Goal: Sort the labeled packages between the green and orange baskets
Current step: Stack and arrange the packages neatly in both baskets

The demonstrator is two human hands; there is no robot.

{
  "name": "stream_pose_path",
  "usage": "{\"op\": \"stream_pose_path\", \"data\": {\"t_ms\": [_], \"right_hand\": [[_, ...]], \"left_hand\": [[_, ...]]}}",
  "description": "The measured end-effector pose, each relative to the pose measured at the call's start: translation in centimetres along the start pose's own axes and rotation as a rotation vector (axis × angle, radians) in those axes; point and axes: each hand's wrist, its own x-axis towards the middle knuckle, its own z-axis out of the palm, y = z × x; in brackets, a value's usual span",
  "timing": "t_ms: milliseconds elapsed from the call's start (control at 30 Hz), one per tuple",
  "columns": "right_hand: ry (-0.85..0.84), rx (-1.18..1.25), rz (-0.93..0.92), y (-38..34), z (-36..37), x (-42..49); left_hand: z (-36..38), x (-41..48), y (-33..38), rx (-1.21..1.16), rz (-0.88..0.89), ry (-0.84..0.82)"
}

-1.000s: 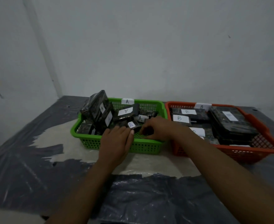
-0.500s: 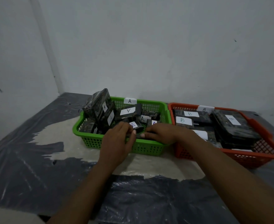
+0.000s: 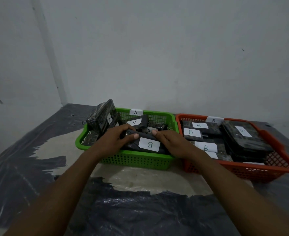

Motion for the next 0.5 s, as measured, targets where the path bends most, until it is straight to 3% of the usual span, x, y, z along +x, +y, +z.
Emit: {"op": "stream_pose_path", "data": {"t_ms": [233, 333, 400, 500], "right_hand": [[0.002, -0.040, -0.042, 0.0, 0.1, -0.1], [0.132, -0.020, -0.046, -1.2, 0.6, 0.6], [0.221, 0.099, -0.023, -2.5, 1.2, 1.2], [0.228, 0.361, 0.064, -3.4, 2.4, 1.5]], "left_hand": [[0.6, 0.4, -0.4, -0.137, -0.026, 0.099], [2.2, 1.2, 1.1, -0.557, -0.198, 0.289], [3.6, 2.2, 2.7, -0.758, -0.268, 0.362], [5.1, 2.5, 4.3, -0.635, -0.146, 0.411]]}}
